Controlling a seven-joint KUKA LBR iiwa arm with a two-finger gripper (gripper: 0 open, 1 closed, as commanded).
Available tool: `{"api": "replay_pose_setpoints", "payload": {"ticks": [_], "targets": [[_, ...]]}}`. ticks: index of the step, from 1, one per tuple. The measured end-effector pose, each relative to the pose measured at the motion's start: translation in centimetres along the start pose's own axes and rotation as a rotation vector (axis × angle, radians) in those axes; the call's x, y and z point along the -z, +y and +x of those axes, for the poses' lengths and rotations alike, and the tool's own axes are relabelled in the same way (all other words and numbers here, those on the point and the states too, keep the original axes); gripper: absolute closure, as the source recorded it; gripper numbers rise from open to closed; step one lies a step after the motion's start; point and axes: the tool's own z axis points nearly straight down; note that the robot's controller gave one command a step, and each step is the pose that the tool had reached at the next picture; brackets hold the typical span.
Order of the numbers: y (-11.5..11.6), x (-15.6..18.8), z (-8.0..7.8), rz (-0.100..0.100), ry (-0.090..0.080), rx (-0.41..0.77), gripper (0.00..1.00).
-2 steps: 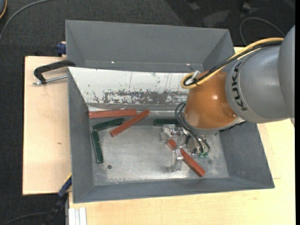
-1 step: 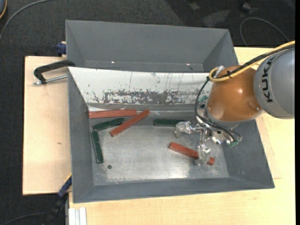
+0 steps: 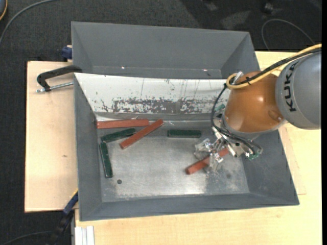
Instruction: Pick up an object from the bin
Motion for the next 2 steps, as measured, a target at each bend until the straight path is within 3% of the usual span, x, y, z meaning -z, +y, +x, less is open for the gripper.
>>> {"api": "replay_pose_setpoints", "payload": {"ticks": [1, 2], "targets": [[-2.1, 10.9, -2.7, 0.007, -0.01, -0.03, 1.0], [-4.0, 17.7, -1.9, 0.008, -0.009, -0.029, 1.0]]}}
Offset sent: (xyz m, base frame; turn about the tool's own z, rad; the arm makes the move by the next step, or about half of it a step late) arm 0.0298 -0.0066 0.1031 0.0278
